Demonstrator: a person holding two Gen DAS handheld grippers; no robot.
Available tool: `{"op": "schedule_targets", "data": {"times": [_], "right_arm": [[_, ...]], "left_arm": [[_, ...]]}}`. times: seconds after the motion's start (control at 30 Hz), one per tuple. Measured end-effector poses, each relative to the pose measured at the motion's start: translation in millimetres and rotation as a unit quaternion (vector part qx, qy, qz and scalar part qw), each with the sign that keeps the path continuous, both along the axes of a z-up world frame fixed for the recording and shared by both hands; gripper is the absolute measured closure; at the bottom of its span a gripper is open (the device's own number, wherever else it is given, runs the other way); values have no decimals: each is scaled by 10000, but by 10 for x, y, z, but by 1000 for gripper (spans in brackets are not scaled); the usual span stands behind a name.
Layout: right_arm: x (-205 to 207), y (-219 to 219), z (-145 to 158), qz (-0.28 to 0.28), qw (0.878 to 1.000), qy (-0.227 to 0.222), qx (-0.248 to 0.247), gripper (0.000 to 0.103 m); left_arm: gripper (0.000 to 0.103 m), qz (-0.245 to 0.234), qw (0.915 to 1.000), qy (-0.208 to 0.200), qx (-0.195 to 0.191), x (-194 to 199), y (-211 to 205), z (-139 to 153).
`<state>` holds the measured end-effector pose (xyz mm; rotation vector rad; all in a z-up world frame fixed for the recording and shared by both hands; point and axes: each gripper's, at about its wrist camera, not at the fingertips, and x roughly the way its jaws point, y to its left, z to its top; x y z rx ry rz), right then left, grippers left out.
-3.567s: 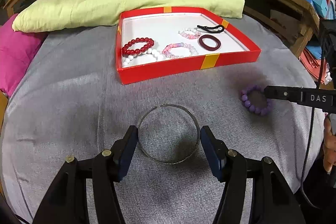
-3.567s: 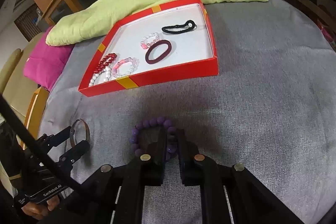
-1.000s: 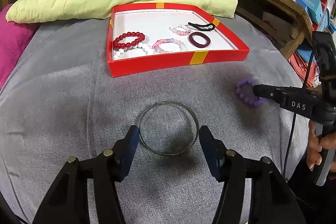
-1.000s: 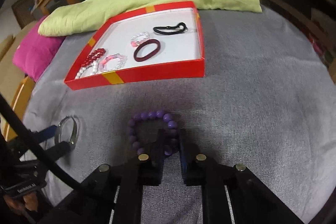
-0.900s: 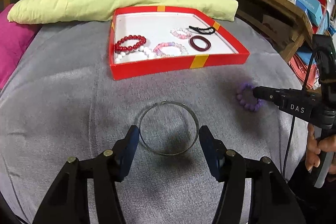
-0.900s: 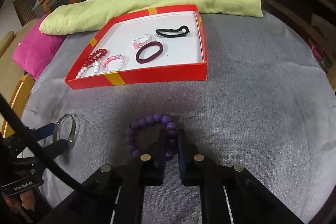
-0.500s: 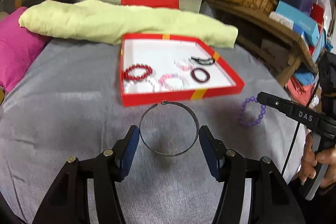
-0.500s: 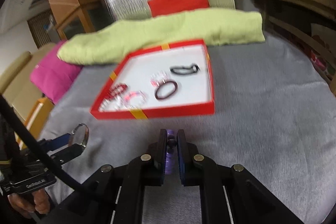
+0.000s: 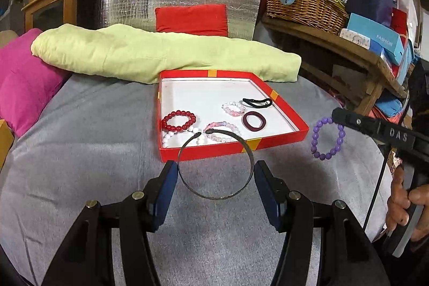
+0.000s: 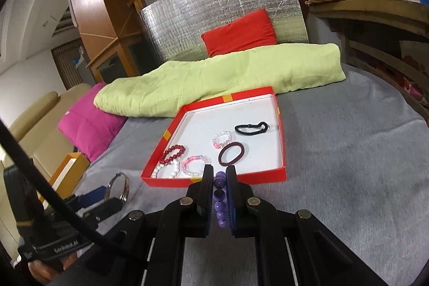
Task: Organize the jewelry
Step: 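Lift the bangle with the left tool while the right tool carries the purple bracelet toward the tray, then lower both held items into the red tray and open both tools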
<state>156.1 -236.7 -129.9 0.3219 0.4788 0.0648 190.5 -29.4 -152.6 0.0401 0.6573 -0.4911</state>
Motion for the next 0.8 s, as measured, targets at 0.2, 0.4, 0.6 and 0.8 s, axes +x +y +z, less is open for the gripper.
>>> {"op": "schedule_targets", "data": {"times": [0.2, 0.4, 0.6, 0.8], "right_arm": [[170, -121, 61, -116, 9999, -16, 85, 93], [593, -291, 97, 51, 9985, 65, 547, 93], [1254, -414, 193, 197, 9947, 194, 990, 93], [2029, -503, 218, 142, 9915, 434, 1216, 92]], "left_arm": [[42, -45, 10000, 10, 21, 73, -75, 12], [42, -94, 9999, -10, -42, 416, -213, 204], [42, -142, 9998, 5, 171, 1048, -490, 312], [42, -29, 9984, 472, 304, 1749, -738, 246]]}}
